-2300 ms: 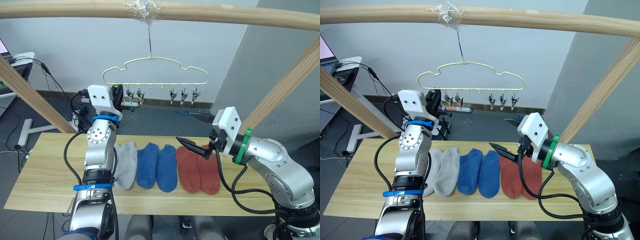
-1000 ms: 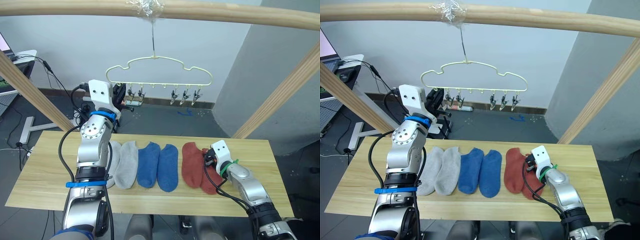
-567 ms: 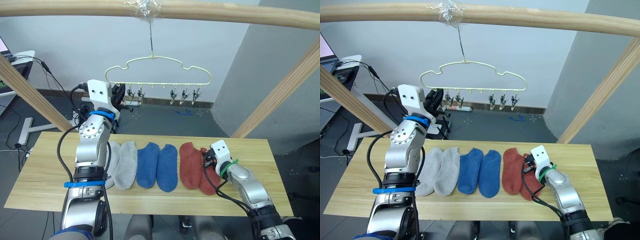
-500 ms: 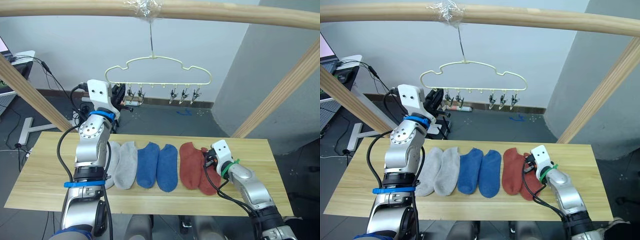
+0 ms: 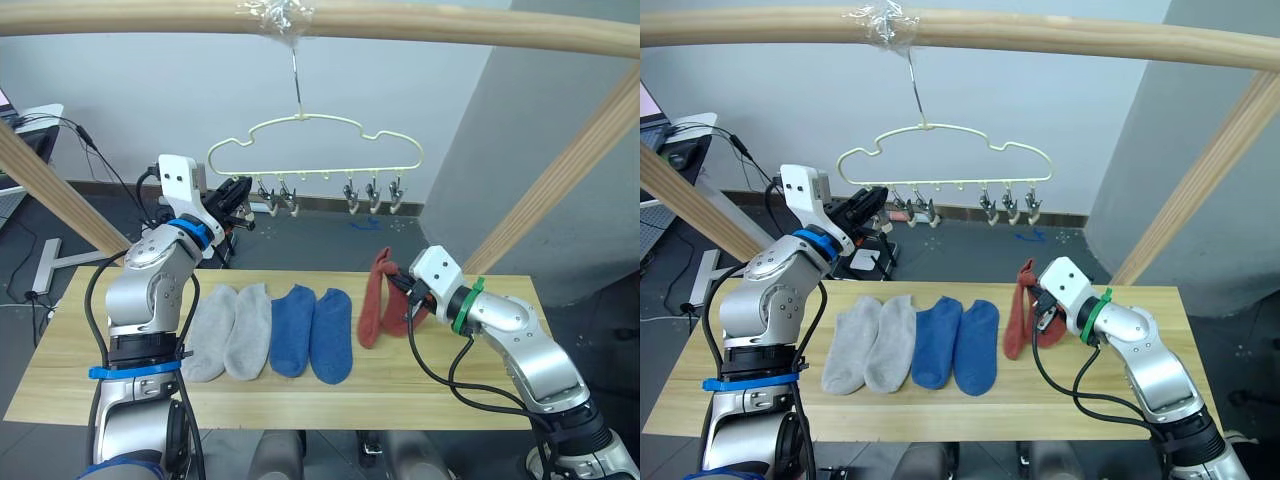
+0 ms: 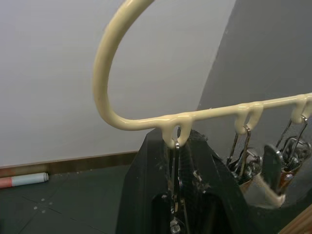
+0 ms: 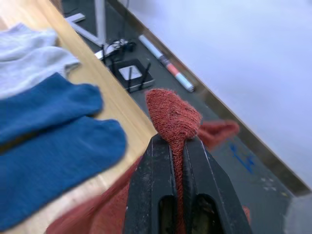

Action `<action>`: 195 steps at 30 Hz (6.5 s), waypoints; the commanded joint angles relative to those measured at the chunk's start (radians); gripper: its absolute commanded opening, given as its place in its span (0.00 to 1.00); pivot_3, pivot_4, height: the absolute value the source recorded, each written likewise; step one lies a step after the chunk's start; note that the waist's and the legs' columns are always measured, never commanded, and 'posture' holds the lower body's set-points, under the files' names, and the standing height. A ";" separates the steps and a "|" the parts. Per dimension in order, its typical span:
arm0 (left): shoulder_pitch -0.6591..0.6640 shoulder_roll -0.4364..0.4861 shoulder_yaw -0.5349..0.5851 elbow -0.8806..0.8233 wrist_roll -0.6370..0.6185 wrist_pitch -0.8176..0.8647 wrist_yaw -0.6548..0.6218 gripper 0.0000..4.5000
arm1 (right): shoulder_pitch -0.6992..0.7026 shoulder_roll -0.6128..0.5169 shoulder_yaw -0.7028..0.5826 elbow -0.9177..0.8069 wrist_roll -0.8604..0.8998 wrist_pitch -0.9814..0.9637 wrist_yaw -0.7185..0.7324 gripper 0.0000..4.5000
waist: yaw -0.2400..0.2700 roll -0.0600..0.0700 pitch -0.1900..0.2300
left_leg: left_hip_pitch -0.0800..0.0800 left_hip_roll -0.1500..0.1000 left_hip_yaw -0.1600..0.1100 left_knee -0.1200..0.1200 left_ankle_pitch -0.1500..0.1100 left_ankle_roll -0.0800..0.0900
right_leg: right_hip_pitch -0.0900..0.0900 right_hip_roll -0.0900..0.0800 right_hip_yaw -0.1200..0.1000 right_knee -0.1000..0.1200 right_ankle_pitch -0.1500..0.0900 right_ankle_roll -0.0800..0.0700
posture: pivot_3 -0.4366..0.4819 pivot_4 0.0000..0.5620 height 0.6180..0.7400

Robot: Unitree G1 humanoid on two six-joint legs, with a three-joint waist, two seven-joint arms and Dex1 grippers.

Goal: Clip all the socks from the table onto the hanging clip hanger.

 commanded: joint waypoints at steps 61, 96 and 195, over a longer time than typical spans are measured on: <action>-0.077 -0.078 0.272 -0.042 -0.605 0.703 0.199 0.00 | -0.483 0.332 0.346 0.217 -0.189 0.017 -0.066 0.00 | -0.007 0.000 0.000 | -0.003 -0.001 -0.014 0.005 0.004 -0.006 | 0.002 -0.004 -0.012 0.002 0.004 -0.006 | 0.43 0.42 0.61; 0.001 -0.033 0.178 -0.094 -0.589 0.637 0.152 0.44 | -0.519 0.477 0.228 0.312 -0.156 0.056 -0.097 0.00 | -0.007 0.000 0.000 | -0.004 -0.002 -0.017 0.014 0.002 -0.002 | 0.002 -0.004 -0.012 0.009 0.004 -0.006 | 0.45 0.41 0.61; 0.032 -0.222 -0.159 0.031 0.303 -0.457 0.191 0.05 | -0.120 0.217 0.083 0.171 -0.131 0.094 -0.304 1.00 | -0.008 0.002 0.001 | -0.011 -0.001 -0.019 0.014 0.001 0.000 | 0.002 -0.003 -0.020 0.002 0.002 -0.003 | 0.40 0.45 0.61</action>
